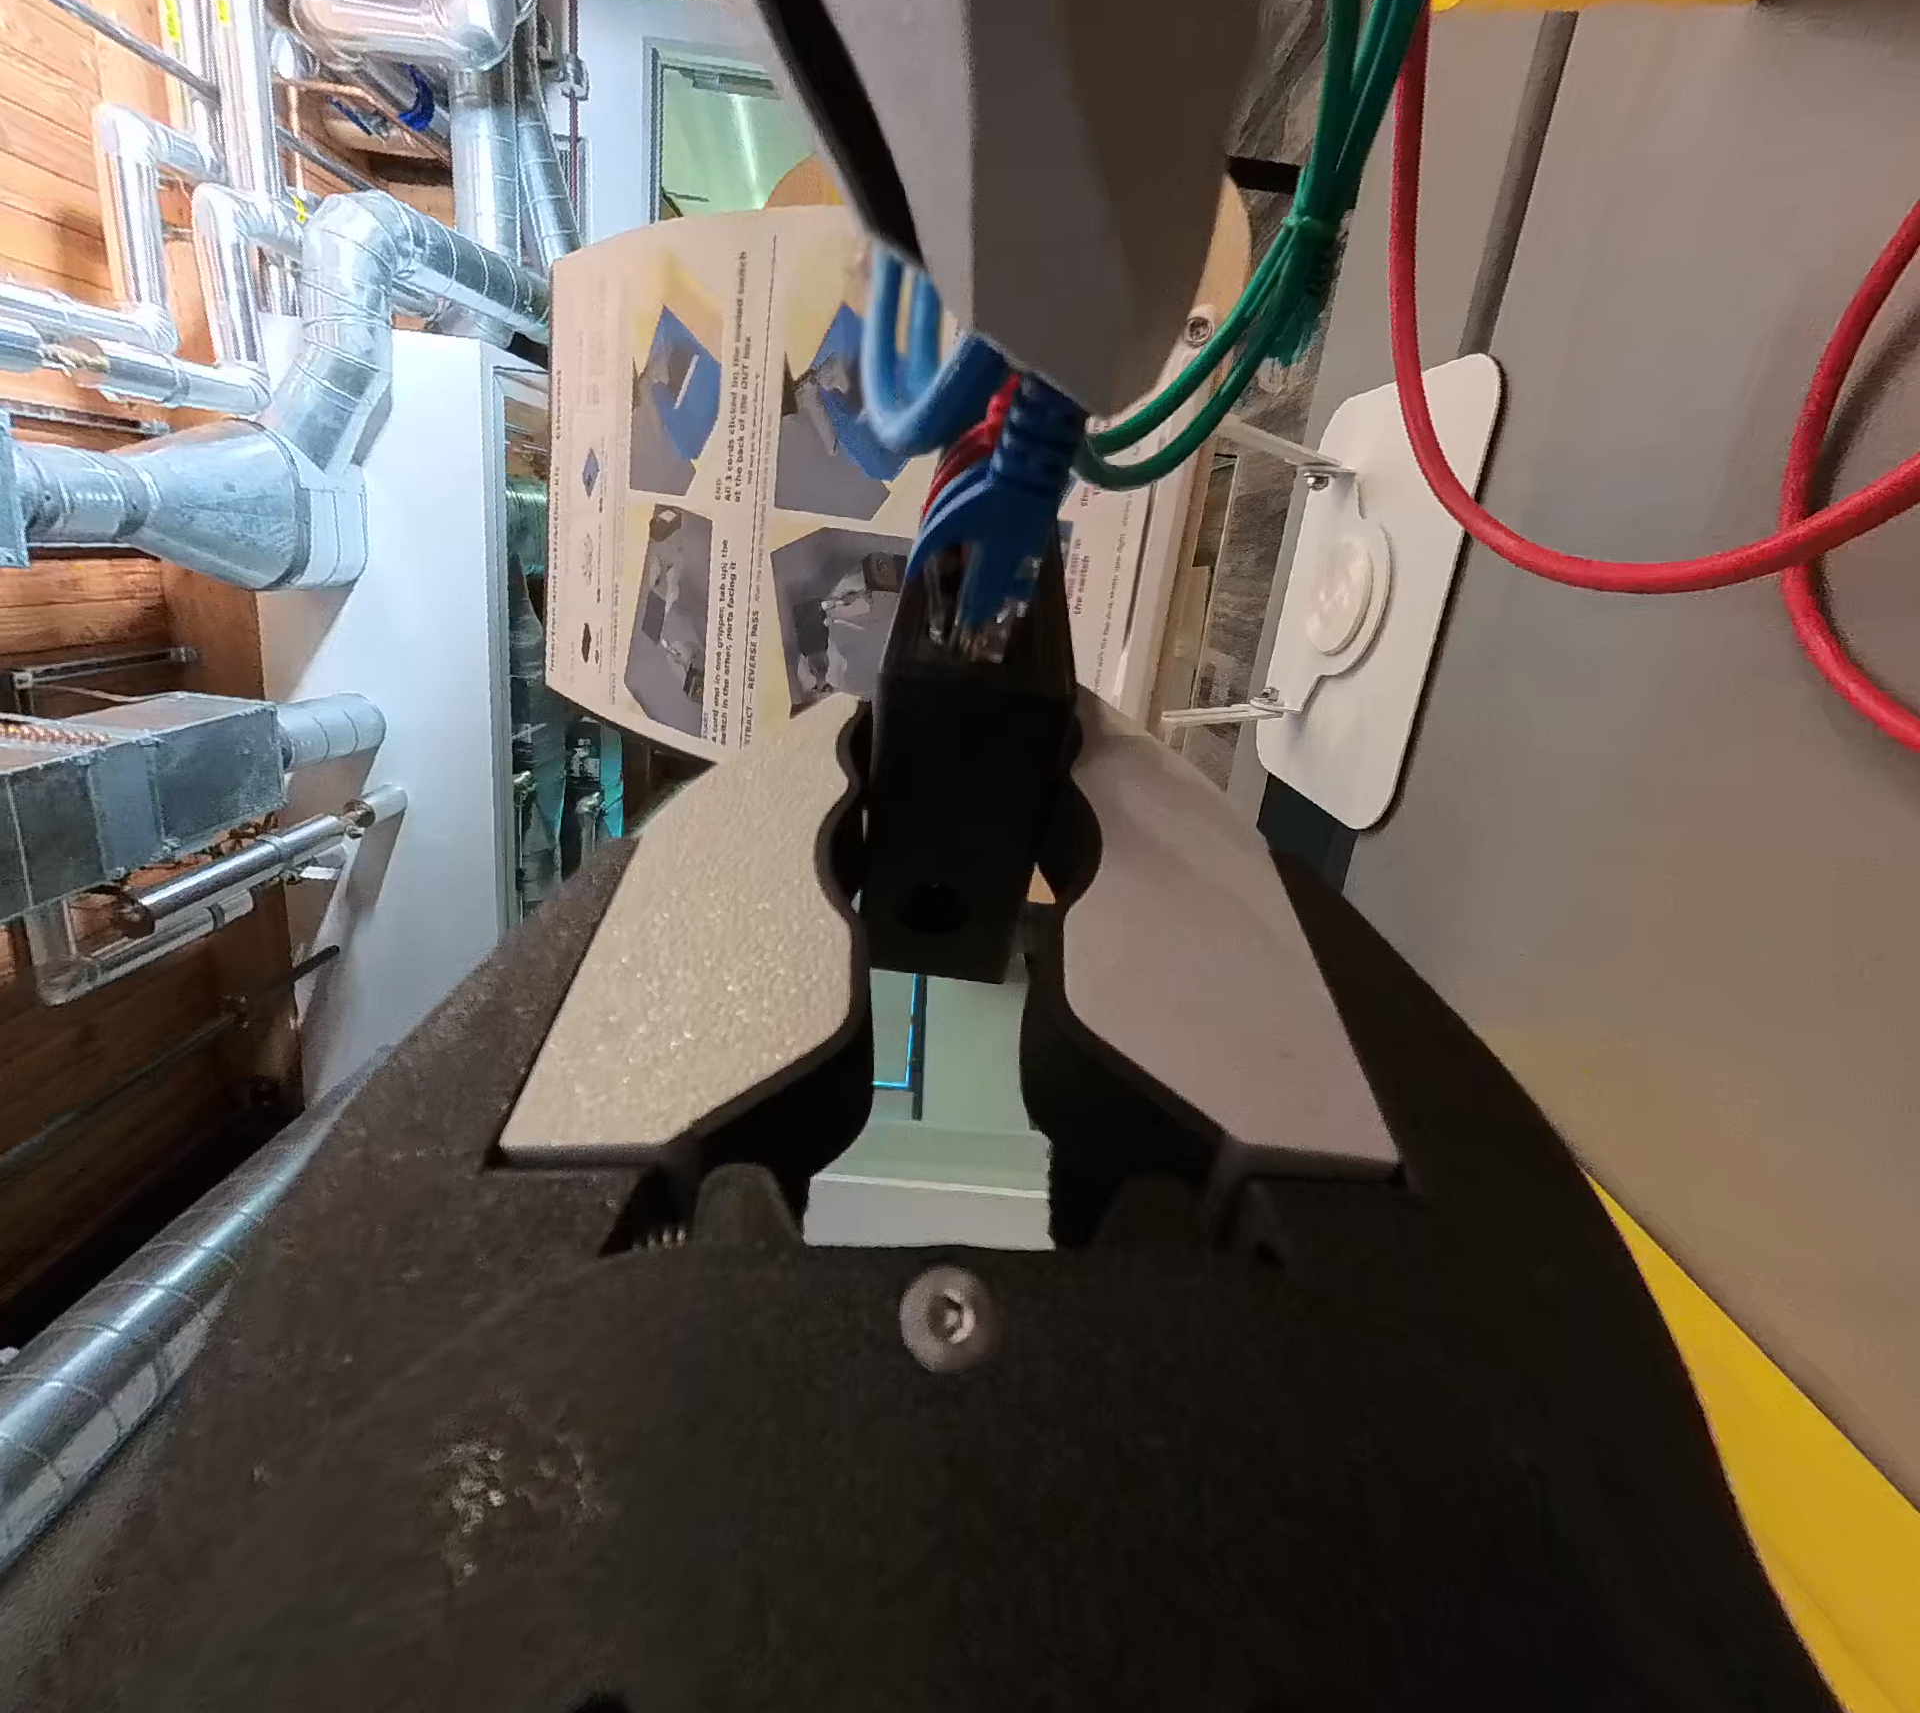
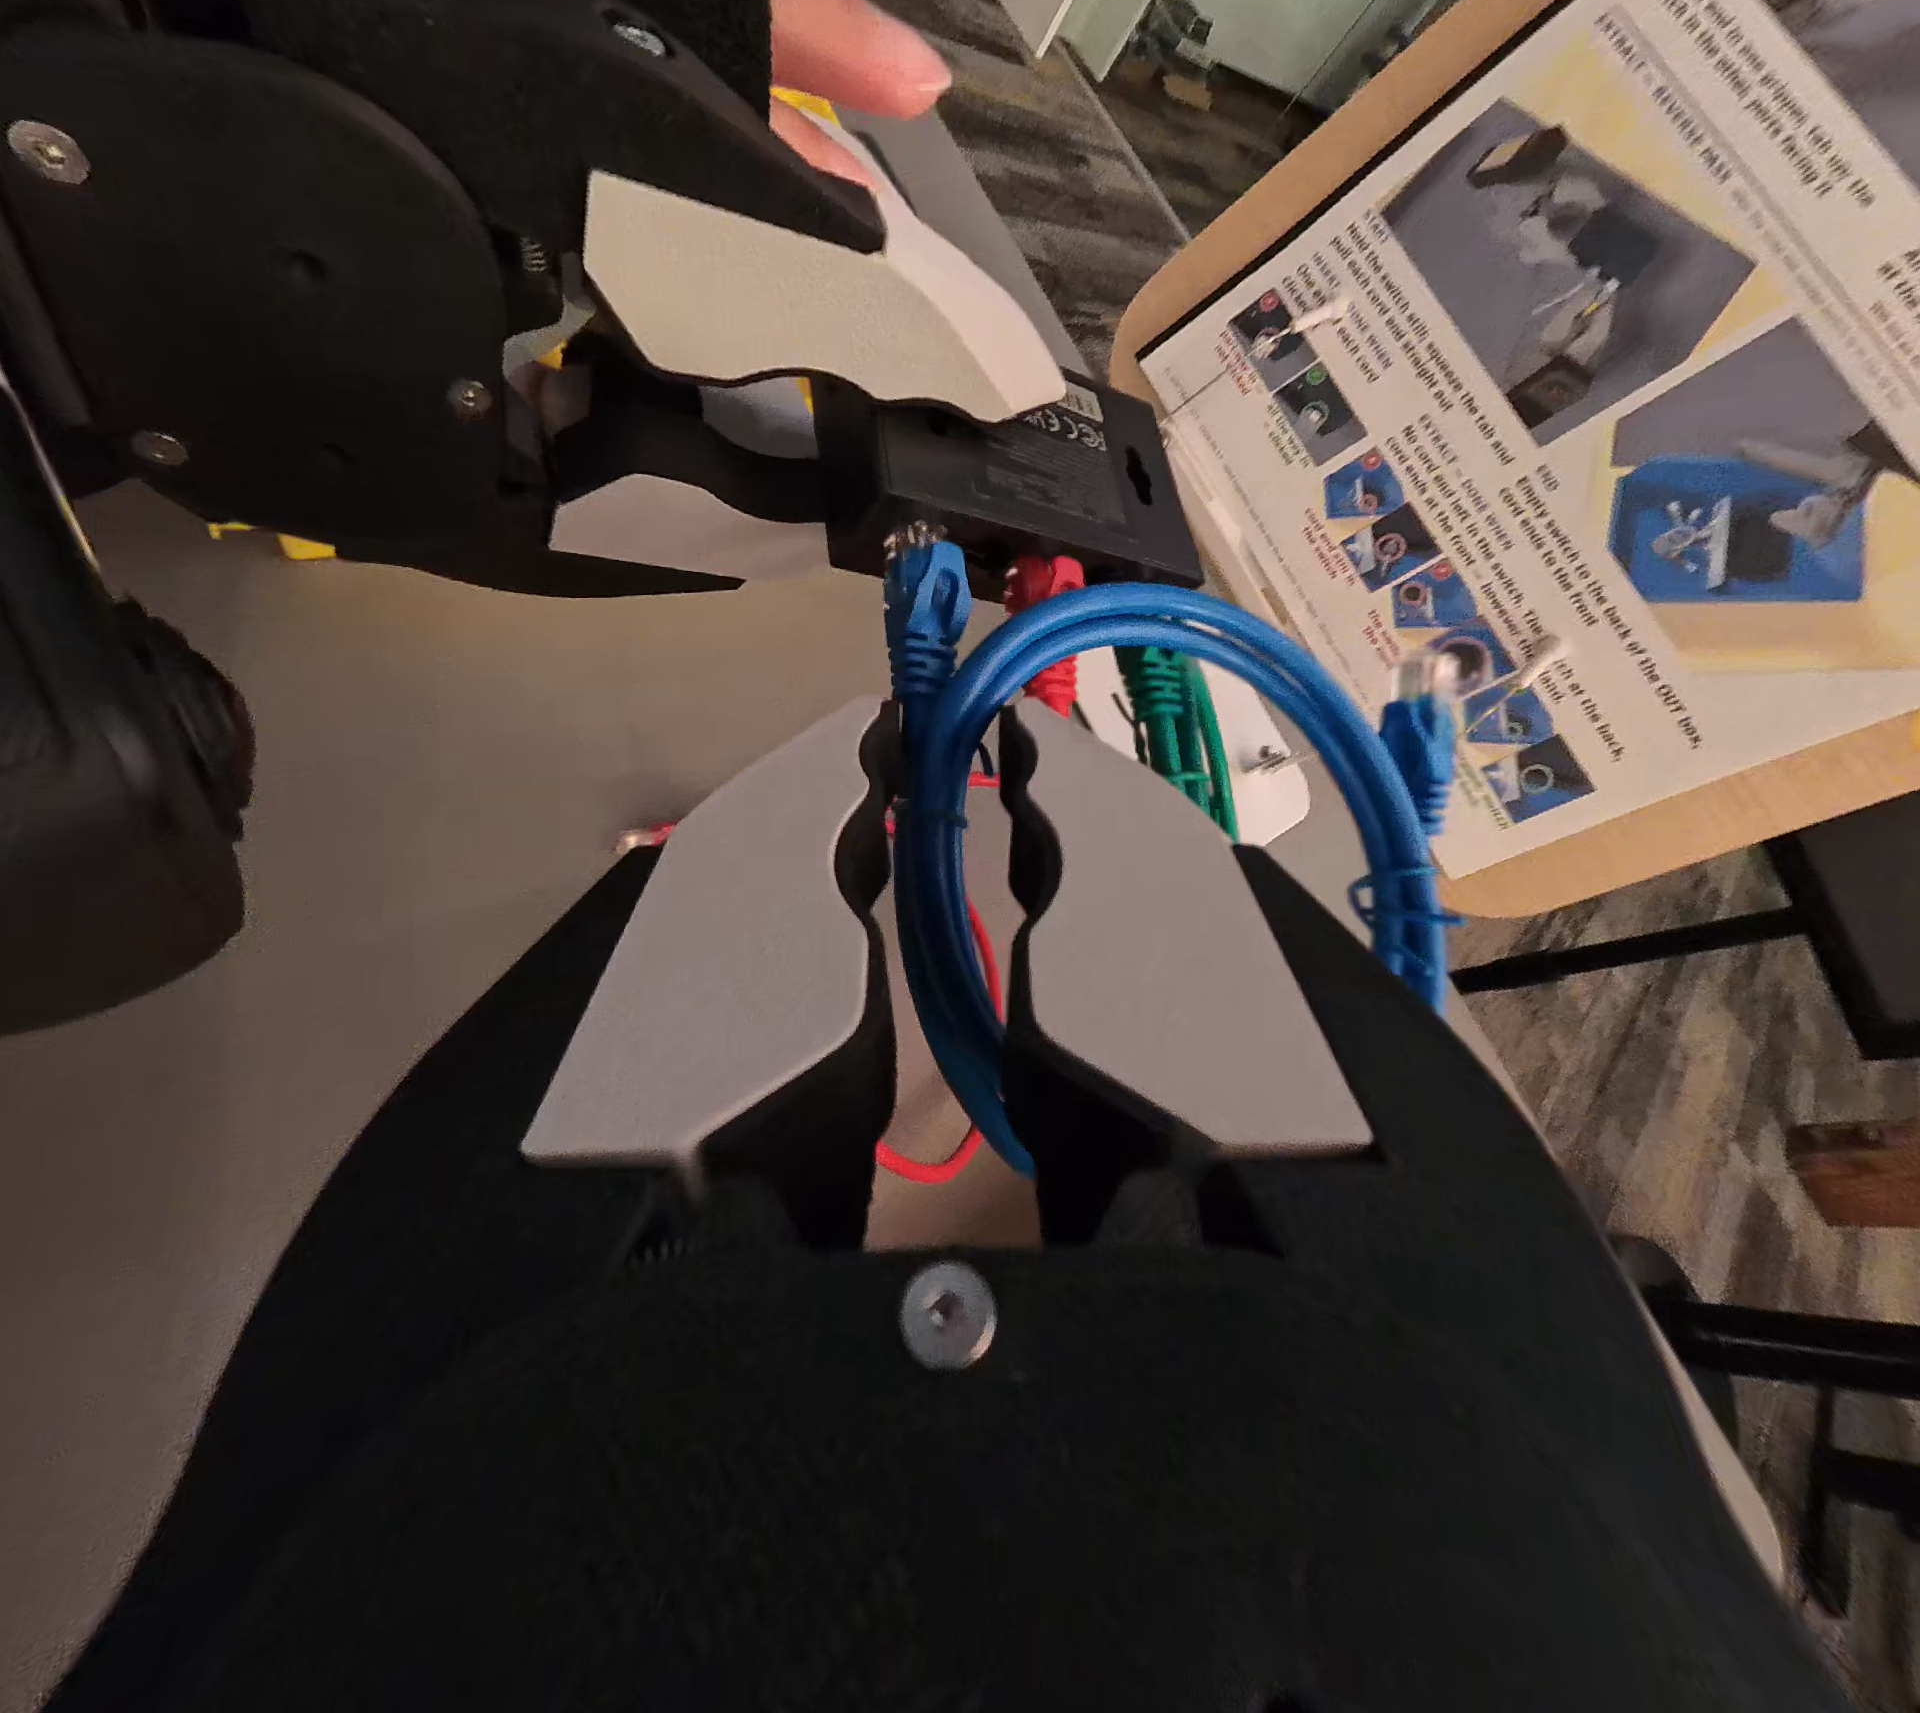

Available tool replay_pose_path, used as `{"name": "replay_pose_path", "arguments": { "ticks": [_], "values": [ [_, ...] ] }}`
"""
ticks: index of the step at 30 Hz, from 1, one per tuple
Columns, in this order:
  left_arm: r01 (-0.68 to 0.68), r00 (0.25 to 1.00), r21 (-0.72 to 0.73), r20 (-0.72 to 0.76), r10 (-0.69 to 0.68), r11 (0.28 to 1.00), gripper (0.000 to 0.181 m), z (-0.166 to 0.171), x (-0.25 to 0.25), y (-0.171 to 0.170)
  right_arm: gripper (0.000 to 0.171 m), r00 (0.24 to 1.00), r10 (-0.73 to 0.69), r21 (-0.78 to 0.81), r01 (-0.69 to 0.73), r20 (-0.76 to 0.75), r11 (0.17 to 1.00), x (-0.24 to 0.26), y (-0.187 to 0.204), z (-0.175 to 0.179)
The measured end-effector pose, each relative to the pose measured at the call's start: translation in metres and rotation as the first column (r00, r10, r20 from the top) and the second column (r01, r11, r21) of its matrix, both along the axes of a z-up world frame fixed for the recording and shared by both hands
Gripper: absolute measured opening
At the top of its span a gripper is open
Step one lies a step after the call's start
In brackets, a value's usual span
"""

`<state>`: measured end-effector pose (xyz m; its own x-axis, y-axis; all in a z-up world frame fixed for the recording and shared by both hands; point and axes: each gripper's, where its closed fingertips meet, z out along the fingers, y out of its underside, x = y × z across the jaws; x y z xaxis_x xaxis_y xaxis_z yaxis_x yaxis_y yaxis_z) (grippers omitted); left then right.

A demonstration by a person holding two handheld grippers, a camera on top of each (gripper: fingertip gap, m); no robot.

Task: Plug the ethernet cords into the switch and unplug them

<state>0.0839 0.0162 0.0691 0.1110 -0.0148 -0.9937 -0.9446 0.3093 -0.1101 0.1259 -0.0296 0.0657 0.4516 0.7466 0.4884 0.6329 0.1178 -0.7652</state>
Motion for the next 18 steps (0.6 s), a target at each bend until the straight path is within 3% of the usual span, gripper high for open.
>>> {"name": "replay_pose_path", "arguments": {
  "ticks": [14,18],
  "values": [
    [0.007,0.997,0.01,0.082,-0.008,1.0,0.03,0.013,-0.01,-0.001,0.029,0.989,0.113,0.102,-0.104,-0.092,0.989,-0.006,-0.016,0.027],
    [-0.003,0.993,0.011,0.121,0.002,1.0,0.03,0.019,-0.017,0.001,0.022,0.951,0.248,0.124,-0.228,-0.185,0.966,-0.015,-0.041,0.044]
  ]
}}
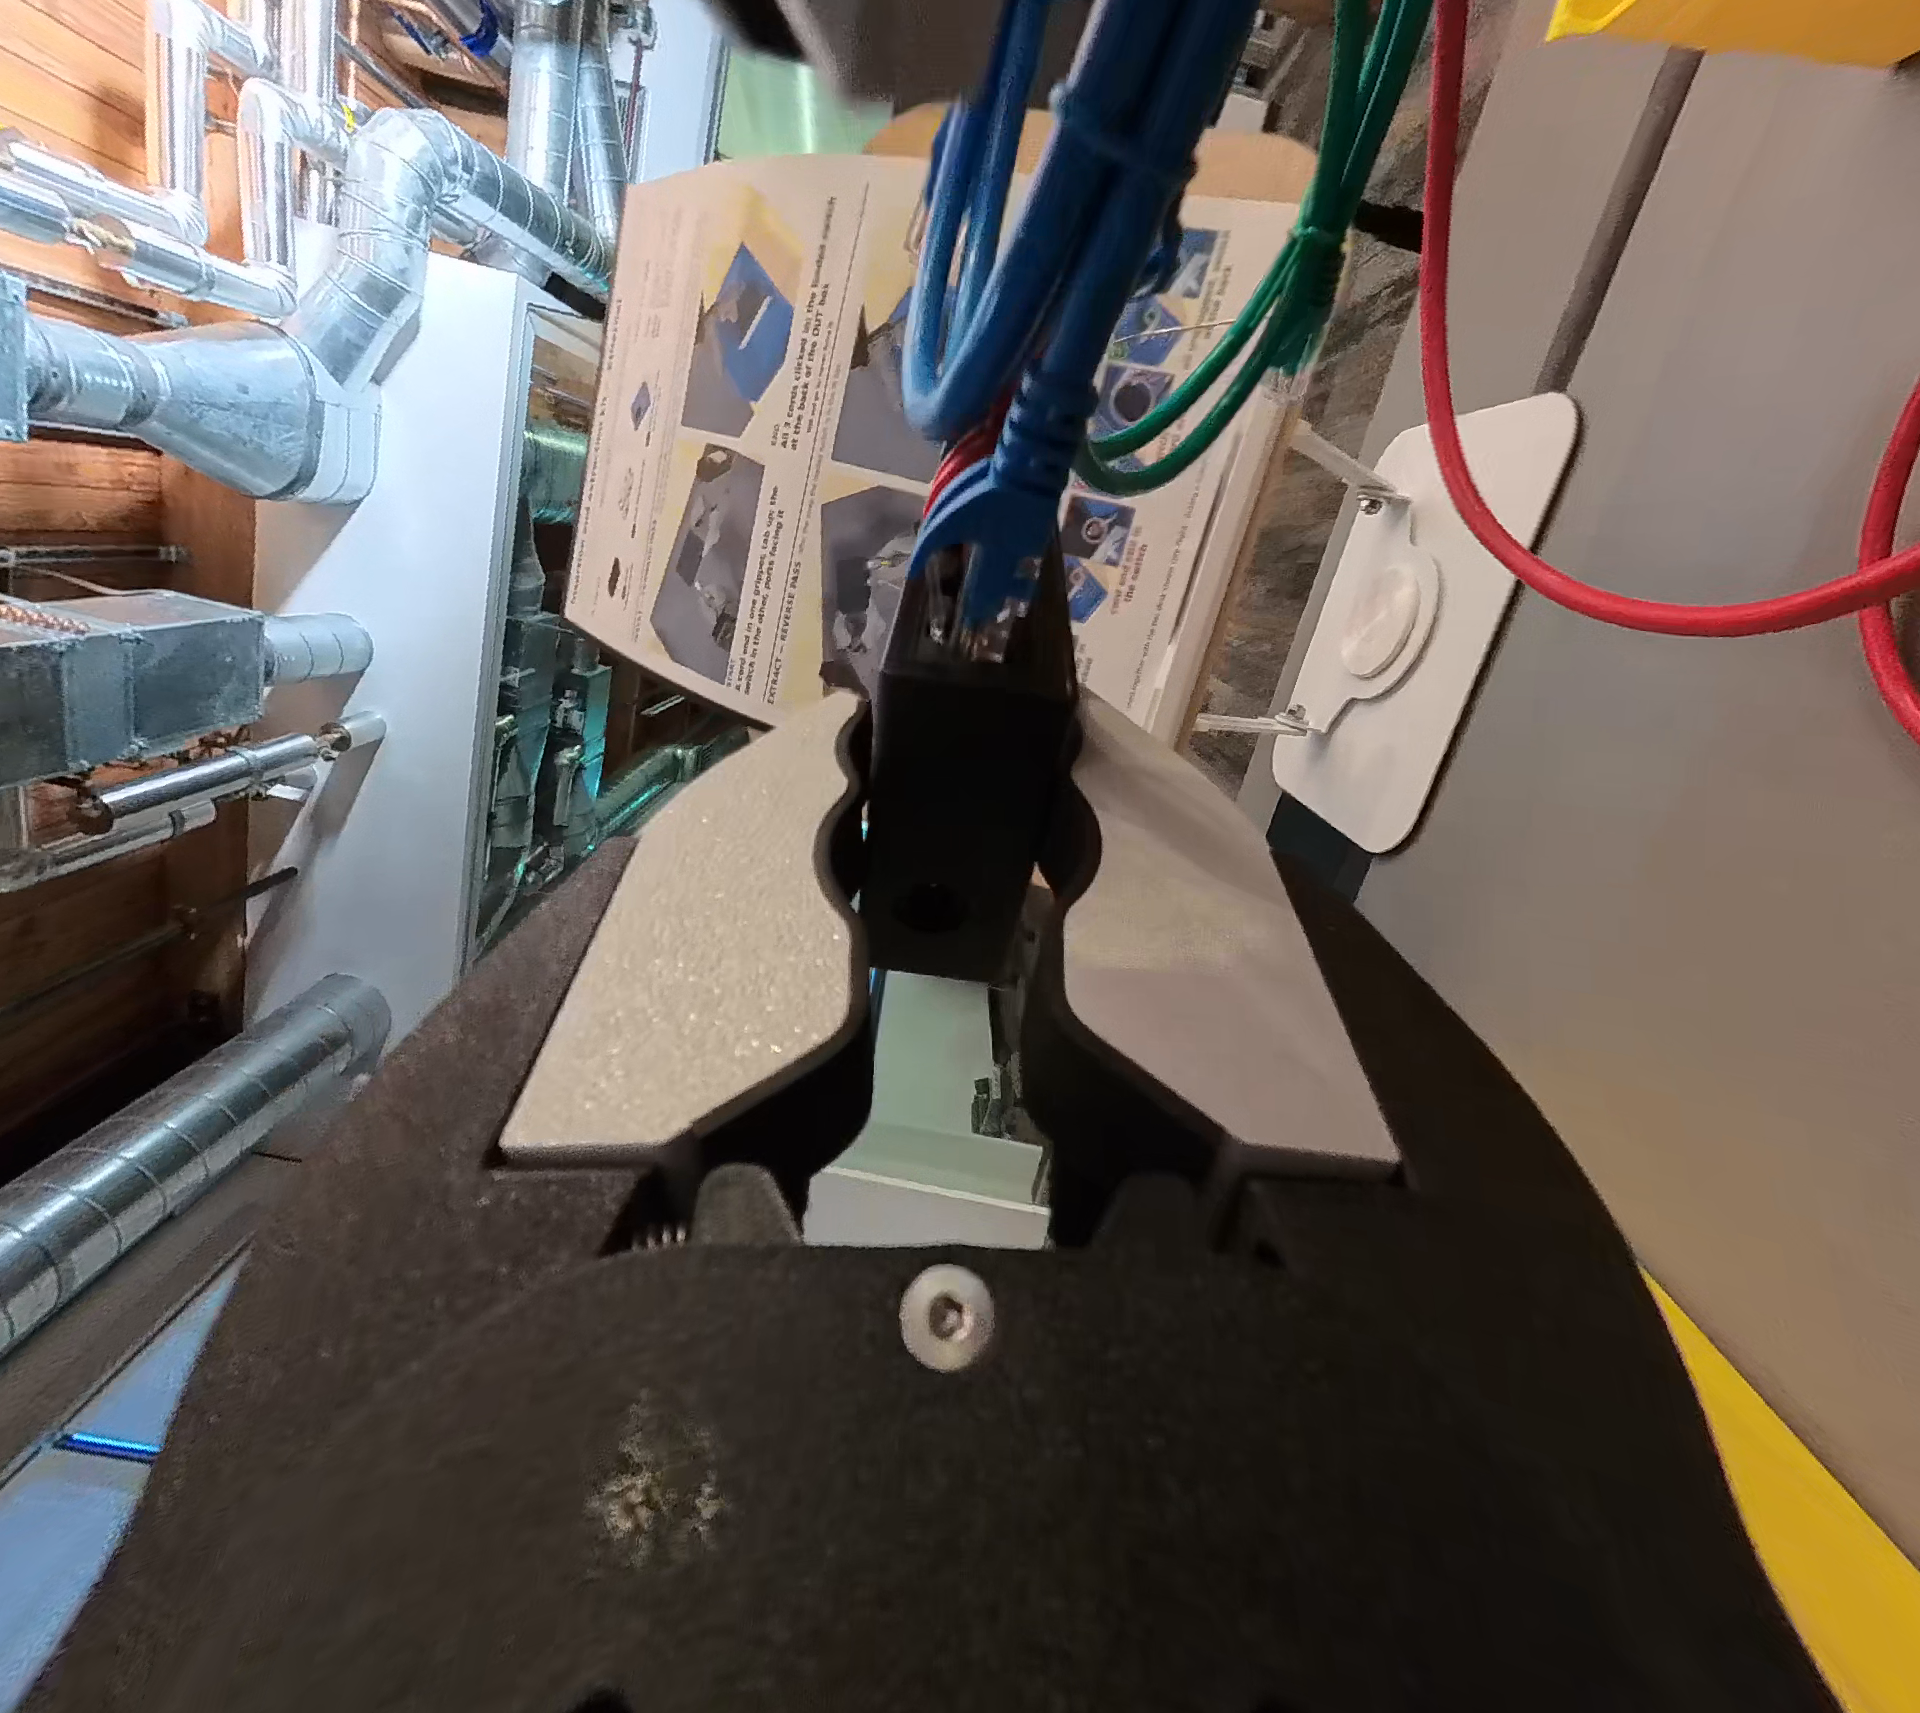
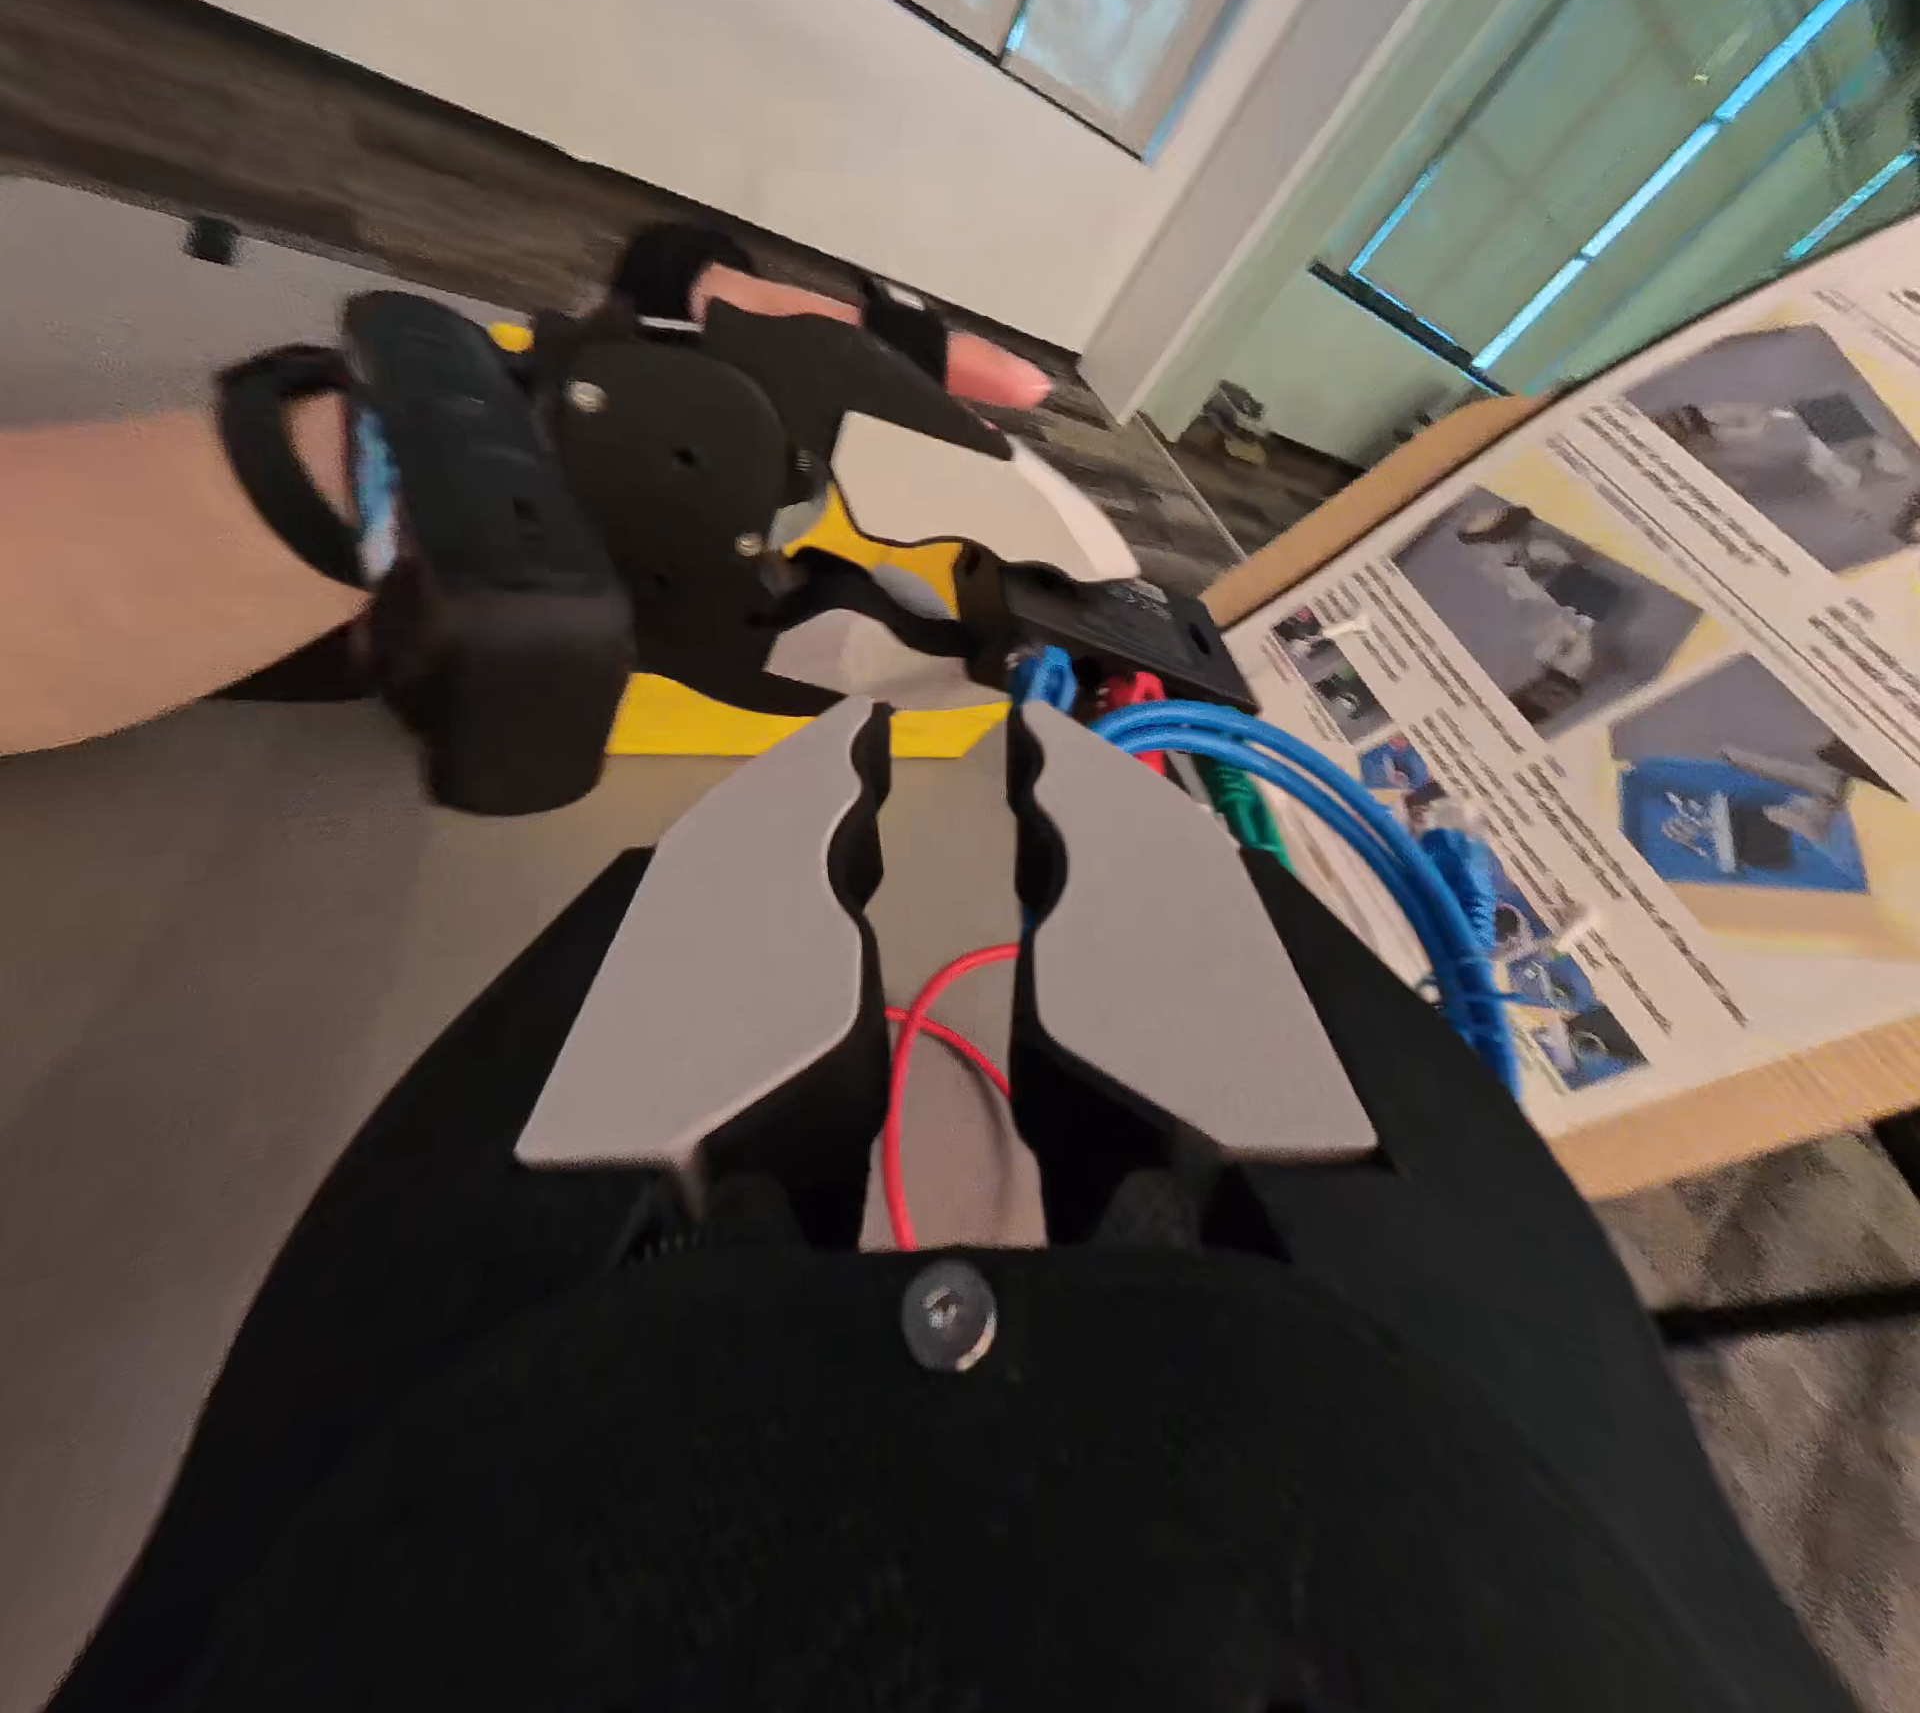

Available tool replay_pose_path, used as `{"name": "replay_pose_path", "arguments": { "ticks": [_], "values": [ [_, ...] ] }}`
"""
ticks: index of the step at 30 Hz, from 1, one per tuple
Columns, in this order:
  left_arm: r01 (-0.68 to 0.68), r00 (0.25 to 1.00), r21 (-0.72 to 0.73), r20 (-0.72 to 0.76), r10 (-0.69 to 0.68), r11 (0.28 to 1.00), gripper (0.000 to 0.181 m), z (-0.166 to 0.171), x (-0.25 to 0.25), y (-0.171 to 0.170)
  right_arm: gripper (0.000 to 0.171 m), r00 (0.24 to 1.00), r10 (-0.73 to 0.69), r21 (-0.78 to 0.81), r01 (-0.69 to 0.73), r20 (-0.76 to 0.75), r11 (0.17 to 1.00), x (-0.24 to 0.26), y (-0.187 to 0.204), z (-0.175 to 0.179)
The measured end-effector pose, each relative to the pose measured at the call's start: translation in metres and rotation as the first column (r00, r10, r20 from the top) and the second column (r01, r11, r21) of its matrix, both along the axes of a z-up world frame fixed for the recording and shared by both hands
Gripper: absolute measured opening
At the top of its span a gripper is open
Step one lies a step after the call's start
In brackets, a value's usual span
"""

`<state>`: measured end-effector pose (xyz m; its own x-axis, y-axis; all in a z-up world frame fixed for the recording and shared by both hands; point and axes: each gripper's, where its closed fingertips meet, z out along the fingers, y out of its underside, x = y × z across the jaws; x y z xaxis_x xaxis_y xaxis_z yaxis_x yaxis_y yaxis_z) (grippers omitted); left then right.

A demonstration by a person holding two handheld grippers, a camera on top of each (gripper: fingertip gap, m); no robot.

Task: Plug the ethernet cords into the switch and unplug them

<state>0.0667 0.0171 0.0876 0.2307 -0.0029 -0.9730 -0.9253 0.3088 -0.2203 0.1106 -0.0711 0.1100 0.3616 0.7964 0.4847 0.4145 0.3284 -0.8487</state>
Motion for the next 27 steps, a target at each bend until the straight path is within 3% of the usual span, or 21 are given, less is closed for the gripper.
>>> {"name": "replay_pose_path", "arguments": {
  "ticks": [9,16,23,27],
  "values": [
    [-0.03,0.988,0.018,0.152,0.027,0.999,0.03,0.024,-0.025,-0.002,0.014,0.998,0.028,-0.164,-0.036,-0.051,0.986,-0.015,0.002,-0.016],
    [-0.007,0.974,0.013,0.225,0.004,1.0,0.03,0.032,-0.028,-0.006,0.022,0.956,-0.017,-0.061,0.0,-0.292,0.998,-0.03,0.016,-0.008],
    [0.091,0.967,-0.007,0.239,-0.086,0.996,0.03,0.029,-0.001,-0.015,0.024,0.878,-0.026,0.041,0.051,-0.478,0.998,-0.023,0.016,0.007],
    [0.139,0.956,-0.021,0.263,-0.129,0.99,0.03,0.028,0.009,-0.02,0.024,0.861,-0.05,0.019,0.069,-0.506,0.997,-0.018,0.02,0.009]
  ]
}}
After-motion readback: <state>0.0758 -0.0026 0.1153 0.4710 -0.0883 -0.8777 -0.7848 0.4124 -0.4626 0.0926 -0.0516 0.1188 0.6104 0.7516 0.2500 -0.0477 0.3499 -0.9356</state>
